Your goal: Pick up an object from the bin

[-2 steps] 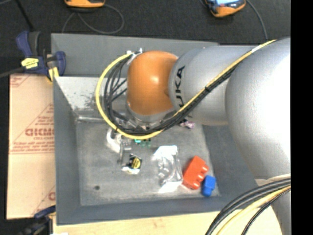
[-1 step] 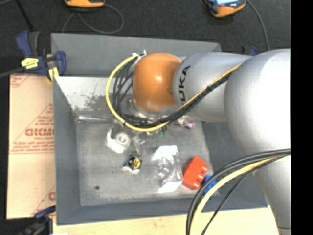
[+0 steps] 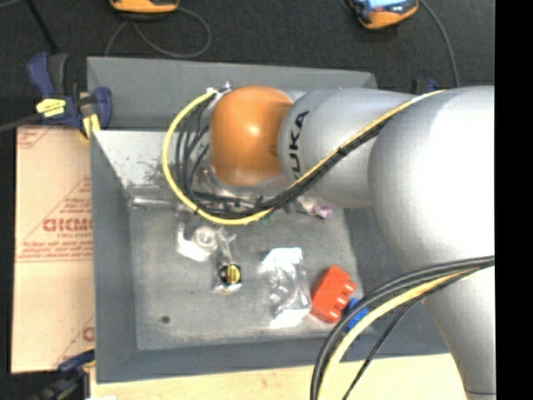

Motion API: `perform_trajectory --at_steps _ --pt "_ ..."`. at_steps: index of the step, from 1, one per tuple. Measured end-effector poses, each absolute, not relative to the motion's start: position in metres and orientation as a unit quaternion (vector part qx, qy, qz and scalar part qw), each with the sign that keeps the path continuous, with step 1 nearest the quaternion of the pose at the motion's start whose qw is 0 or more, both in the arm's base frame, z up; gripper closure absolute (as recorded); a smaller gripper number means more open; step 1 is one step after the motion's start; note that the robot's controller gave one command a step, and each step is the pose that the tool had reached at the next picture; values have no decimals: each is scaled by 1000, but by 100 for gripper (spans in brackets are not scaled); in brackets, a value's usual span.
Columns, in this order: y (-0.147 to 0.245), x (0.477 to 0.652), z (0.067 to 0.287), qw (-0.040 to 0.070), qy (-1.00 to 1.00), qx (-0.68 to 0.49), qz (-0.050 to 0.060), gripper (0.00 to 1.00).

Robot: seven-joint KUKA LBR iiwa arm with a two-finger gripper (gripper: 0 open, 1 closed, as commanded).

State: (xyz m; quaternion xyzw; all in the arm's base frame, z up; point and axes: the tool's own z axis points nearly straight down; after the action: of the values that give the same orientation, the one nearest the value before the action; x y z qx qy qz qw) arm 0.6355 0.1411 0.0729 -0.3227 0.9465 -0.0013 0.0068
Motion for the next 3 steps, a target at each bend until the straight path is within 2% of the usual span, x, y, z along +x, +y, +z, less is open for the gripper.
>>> perform_trajectory --at_steps 1,2,3 --pt "140 638 75 9 948 -318 -1 0" --pt "130 627 72 3 891 -453 -2 0" --pt "130 629 75 5 893 -450 -1 0"
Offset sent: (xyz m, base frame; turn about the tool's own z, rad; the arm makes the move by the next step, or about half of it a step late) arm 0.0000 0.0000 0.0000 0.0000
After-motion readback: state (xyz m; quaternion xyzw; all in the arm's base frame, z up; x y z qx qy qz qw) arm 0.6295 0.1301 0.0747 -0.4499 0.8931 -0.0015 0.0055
